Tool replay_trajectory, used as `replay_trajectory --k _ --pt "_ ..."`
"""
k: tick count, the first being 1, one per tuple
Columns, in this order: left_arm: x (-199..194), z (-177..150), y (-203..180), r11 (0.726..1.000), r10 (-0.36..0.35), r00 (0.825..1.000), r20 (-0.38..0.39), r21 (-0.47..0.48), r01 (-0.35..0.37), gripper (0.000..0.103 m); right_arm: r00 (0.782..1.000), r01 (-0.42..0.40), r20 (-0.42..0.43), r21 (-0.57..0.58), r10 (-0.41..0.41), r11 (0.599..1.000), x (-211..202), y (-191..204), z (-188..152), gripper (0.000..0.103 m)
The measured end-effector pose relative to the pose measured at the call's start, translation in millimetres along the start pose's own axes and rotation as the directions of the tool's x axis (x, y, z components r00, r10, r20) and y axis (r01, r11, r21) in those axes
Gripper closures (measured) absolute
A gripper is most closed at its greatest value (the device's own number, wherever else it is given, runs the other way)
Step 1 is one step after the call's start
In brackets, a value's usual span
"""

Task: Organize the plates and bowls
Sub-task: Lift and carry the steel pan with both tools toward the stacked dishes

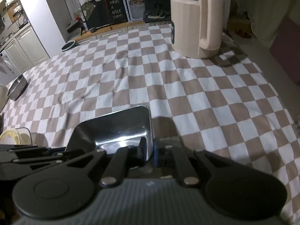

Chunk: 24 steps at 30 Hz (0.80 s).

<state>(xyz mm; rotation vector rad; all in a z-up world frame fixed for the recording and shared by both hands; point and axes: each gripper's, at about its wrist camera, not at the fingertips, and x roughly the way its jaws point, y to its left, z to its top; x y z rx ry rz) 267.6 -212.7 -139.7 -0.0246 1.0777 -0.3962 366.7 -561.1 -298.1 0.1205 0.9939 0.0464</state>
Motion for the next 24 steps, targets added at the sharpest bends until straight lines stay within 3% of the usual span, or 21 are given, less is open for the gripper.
replay_trajectory --k 16,21,24 --pt "1.2 -1.3 1.2 0.999 -0.032 0.999 -0.031 -0.019 0.032 0.087 0.998 0.006 -0.064 -0.03 -0.008 1.0 21.3 -4.1 -3.3 0.093" --pt "2.5 -2.5 2.9 0.999 -0.034 0.998 -0.05 -0.034 0.033 0.078 0.995 0.015 -0.099 -0.042 -0.019 0.999 28.6 -3.3 -5.8 0.093" --pt "2.5 -4.1 4.7 0.999 -0.025 0.998 -0.061 -0.042 0.022 0.067 0.995 0.022 -0.095 -0.03 -0.025 0.999 29.2 -6.5 -5.1 0.091"
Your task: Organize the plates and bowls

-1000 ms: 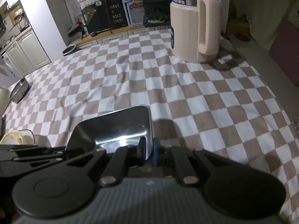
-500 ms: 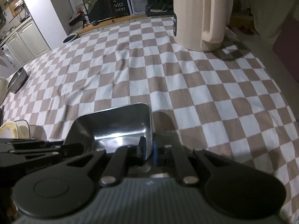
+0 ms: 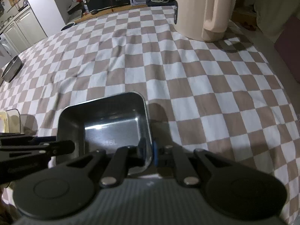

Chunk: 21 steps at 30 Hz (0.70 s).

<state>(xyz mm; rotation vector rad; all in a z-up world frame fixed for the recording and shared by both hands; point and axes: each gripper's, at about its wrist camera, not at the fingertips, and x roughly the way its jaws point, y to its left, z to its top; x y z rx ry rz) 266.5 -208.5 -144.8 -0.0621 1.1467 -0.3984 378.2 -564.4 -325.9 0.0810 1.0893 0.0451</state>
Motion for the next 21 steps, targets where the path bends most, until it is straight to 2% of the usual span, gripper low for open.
replay_trajectory --k 2,8,14,19,21 --pt "-0.4 -1.0 2.5 1.0 0.003 1.0 -0.006 -0.015 -0.003 0.062 1.0 -0.002 0.004 0.01 0.002 1.0 -0.5 -2.4 0.3 0.091" --pt "-3.0 -2.2 5.2 0.999 0.002 1.0 -0.012 -0.038 -0.003 0.045 1.0 -0.009 0.006 0.014 0.009 1.0 -1.9 -5.1 -2.3 0.076" --pt "-9.8 -3.5 4.2 0.999 0.002 1.0 0.006 -0.036 -0.001 0.028 1.0 0.002 0.011 0.0 -0.002 1.0 -8.7 -1.6 -7.0 0.054" --pt "-17.4 -4.7 1.9 1.0 0.012 0.999 0.033 -0.024 -0.012 0.019 0.999 0.028 0.023 0.01 -0.028 1.0 -15.7 -5.1 -8.8 0.029" --pt "-20.9 -4.9 2.1 1.0 0.008 0.999 0.044 -0.029 -0.006 0.014 0.999 0.03 0.03 0.02 -0.031 0.999 -19.8 -8.2 -10.0 0.022"
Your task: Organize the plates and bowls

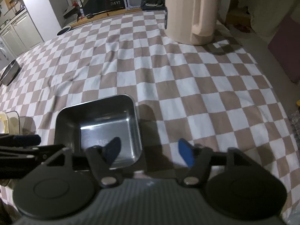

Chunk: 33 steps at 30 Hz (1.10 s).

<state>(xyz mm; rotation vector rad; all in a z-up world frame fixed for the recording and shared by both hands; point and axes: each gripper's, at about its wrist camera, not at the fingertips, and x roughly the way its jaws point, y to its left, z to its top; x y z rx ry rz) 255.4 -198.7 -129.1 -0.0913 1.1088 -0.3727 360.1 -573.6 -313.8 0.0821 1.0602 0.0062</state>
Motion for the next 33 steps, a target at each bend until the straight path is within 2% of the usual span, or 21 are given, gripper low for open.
replay_trajectory --k 4,8,14,19,24,28,33 --pt "-8.6 -0.3 -0.2 1.0 -0.007 1.0 0.03 -0.006 0.007 0.002 1.0 0.015 0.021 0.01 -0.015 1.0 -8.1 -4.9 -2.4 0.01" --pt "-19.9 -0.5 1.4 1.0 0.014 0.997 0.075 0.004 -0.014 0.0 0.998 0.018 0.062 0.023 -0.02 1.0 -17.8 -9.1 -5.8 0.001" --pt "-42.4 1.3 19.6 0.998 0.059 0.986 0.153 -0.018 -0.057 0.0 0.993 0.006 0.118 0.042 -0.011 0.999 -29.9 -7.0 -10.0 0.0" --pt "-66.2 2.1 51.9 0.99 0.138 0.97 0.2 -0.061 -0.128 0.0 0.982 -0.017 0.186 0.043 0.009 0.999 -41.6 8.7 -6.8 0.0" --pt "-94.1 3.3 101.9 0.97 0.227 0.944 0.24 -0.146 -0.197 0.0 0.97 -0.055 0.24 0.033 0.046 0.998 -51.0 39.9 1.4 0.0" --pt "-118.4 6.0 150.4 0.95 0.275 0.922 0.273 -0.227 -0.216 0.0 0.959 -0.099 0.271 0.047 0.083 0.994 -54.8 71.6 12.7 0.0" --pt "-145.7 7.5 223.2 0.906 0.384 0.877 0.288 -0.303 -0.297 0.0 0.941 -0.142 0.312 0.006 0.133 0.99 -51.9 126.8 28.9 0.0"
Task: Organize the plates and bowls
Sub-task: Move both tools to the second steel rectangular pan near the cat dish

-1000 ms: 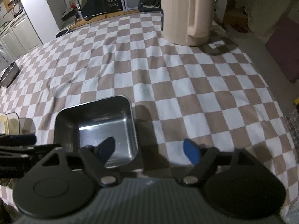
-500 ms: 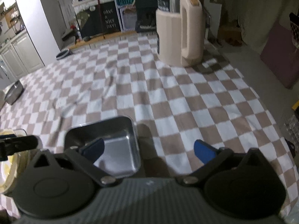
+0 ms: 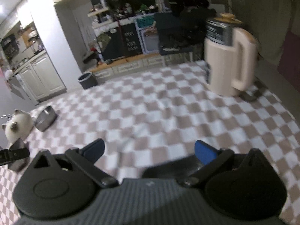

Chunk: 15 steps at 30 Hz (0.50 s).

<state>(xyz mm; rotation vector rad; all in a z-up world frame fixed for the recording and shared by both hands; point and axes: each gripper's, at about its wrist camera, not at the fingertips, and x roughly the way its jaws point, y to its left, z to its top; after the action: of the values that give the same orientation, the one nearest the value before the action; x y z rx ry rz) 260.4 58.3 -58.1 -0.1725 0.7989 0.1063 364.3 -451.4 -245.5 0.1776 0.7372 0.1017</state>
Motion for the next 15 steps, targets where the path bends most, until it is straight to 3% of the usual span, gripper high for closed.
replay_trajectory --k 6,12,15 --pt "7.7 33.0 103.3 0.988 0.141 0.99 0.022 -0.068 -0.139 0.0 0.991 -0.131 -0.019 -0.068 0.13 0.989 24.5 91.3 -0.2 0.0" --pt "30.9 55.4 174.3 0.963 0.269 0.963 0.023 0.003 -0.27 0.0 0.963 -0.265 -0.064 -0.052 0.262 0.963 52.7 180.5 -6.5 0.0" --pt "49.9 60.8 197.4 0.958 0.286 0.958 -0.01 0.014 -0.285 0.0 0.939 -0.328 -0.113 -0.021 0.324 0.944 73.3 224.5 -12.2 0.0"
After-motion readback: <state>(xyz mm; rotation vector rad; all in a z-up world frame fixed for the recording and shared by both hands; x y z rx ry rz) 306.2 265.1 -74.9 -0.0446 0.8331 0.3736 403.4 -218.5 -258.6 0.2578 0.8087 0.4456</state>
